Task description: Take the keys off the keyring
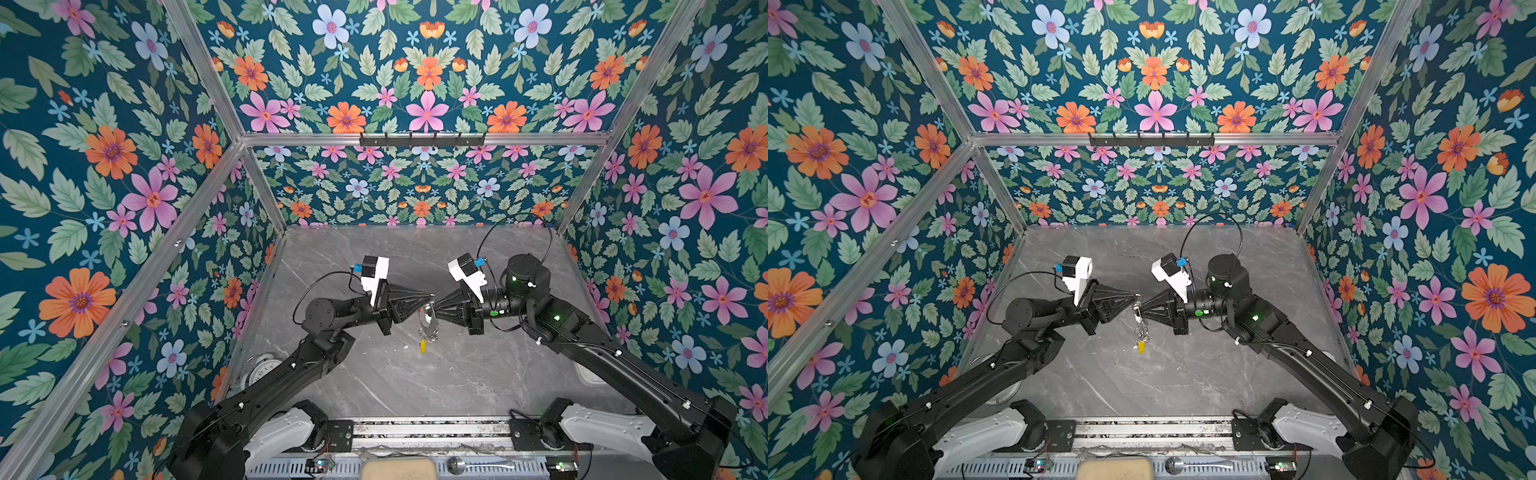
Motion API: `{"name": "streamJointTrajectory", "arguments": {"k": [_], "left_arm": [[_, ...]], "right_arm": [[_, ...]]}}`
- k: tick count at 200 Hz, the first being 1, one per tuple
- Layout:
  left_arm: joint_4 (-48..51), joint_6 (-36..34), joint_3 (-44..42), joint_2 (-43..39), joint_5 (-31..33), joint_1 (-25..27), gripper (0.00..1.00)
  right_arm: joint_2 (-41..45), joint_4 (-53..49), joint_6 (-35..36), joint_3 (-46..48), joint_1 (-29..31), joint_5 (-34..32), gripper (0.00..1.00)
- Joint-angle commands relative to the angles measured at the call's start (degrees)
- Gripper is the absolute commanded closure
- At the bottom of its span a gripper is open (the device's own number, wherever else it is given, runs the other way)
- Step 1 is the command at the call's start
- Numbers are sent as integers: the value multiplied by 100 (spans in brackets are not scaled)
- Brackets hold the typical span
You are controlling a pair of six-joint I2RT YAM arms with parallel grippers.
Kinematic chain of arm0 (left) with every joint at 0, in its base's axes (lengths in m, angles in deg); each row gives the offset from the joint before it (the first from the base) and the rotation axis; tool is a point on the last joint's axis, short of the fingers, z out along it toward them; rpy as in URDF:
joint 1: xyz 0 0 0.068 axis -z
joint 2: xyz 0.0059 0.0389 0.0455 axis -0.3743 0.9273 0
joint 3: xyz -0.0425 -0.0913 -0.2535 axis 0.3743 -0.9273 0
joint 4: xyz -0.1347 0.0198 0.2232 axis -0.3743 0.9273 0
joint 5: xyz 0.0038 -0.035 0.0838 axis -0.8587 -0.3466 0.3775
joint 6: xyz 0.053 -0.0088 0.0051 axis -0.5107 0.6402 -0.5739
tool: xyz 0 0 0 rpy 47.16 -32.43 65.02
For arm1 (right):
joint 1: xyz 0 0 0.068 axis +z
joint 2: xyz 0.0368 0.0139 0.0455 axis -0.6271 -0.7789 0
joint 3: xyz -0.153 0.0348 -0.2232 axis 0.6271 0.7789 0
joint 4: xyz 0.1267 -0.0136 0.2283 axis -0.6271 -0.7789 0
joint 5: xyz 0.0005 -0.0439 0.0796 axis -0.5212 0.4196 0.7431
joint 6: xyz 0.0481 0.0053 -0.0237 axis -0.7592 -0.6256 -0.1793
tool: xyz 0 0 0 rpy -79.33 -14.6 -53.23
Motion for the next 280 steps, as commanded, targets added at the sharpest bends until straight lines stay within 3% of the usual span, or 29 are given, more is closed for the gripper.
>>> {"name": "streamJointTrajectory", "arguments": {"k": [1,99,124,158,202,280], "left_arm": [[-1020,391,-18,53,16,6,100],[-1023,359,-70,132,22,8,100],[-928,306,-84,131,38,7,100],[-629,104,-125,37,153,4,100],[-307,-203,-152,-124,358,3,100],[-1045,16,-225,34,493,7,100]], "right_arm": [[-66,-268,58,-52,31,-318,100],[87,-255,-18,42,38,-731,100],[258,-329,2,70,41,-959,59],[708,-454,129,133,41,-1438,43],[1322,-583,244,34,39,-2112,41],[1413,1344,-828,485,65,-1952,40]]}}
